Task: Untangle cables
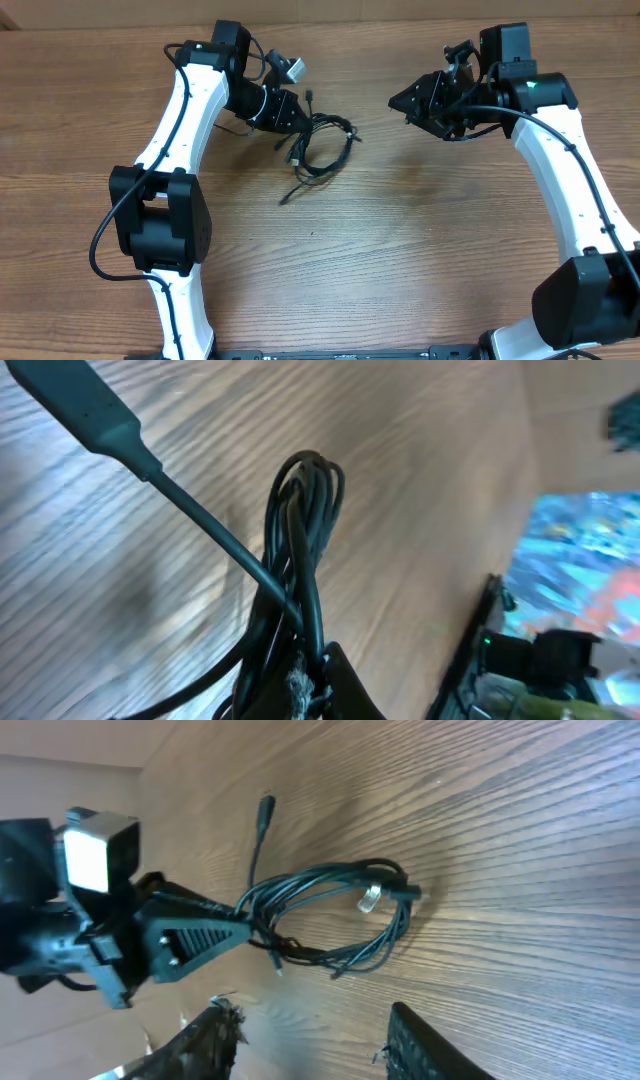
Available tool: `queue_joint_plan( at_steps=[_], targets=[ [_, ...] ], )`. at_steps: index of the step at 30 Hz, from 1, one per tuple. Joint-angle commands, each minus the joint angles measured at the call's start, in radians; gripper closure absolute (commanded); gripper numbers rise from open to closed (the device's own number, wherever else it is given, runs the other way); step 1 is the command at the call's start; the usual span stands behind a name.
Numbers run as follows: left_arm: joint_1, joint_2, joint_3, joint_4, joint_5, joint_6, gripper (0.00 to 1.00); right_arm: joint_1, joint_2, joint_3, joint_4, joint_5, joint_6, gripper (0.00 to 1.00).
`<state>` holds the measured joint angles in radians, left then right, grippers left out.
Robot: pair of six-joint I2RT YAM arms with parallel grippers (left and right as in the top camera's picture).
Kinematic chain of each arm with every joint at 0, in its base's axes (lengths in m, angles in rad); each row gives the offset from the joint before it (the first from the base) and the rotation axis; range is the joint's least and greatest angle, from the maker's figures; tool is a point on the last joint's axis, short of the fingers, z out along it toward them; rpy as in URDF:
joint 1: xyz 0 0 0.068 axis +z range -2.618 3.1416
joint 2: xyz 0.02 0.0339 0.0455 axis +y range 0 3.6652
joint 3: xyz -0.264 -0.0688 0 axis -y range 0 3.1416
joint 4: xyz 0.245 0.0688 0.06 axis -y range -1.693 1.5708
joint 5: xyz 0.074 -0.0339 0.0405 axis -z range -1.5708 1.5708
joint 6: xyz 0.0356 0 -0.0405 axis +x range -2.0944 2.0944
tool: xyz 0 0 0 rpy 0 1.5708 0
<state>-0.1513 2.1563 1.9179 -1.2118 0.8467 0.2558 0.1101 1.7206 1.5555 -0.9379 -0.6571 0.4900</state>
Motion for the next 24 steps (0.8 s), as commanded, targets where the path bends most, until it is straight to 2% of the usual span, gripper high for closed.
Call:
queue_joint_plan(
  at_steps=[1,3,4,8,11,12,17,21,24],
  targets=[
    [-0.031,-0.018,0.000,-0.015,0.096,0.055,0.96,0.040,0.025,0.001,-0.002,0.036,-0.013,0.52],
    [-0.062,-0.018,-0.028,-0.006,0.092,0.079,0.96,0.055,0.041,0.001,-0.007,0.053,-0.007,0.55],
    [-0.083,-0.018,-0.048,0.003,0.088,0.098,0.96,0.072,0.060,0.001,-0.022,0.095,0.036,0.60],
    [-0.119,-0.018,-0.066,0.026,0.090,0.097,0.96,0.133,0.106,0.001,-0.021,0.143,0.089,0.63],
    [-0.116,-0.012,-0.066,0.065,0.083,-0.035,0.96,0.182,0.137,0.001,0.020,0.171,0.159,0.63],
    [-0.116,-0.011,-0.066,0.067,0.079,-0.043,0.96,0.187,0.139,0.001,0.026,0.172,0.167,0.63],
    [-0.117,0.087,-0.066,0.080,-0.058,-0.238,0.96,0.209,0.176,0.000,0.046,0.212,0.218,0.63],
    [-0.116,0.182,-0.066,0.110,-0.073,-0.309,0.96,0.209,0.219,0.000,0.063,0.211,0.222,0.63],
    [-0.116,0.249,-0.066,0.112,-0.159,-0.365,0.96,0.210,0.263,0.000,0.085,0.208,0.237,0.64]
  ],
)
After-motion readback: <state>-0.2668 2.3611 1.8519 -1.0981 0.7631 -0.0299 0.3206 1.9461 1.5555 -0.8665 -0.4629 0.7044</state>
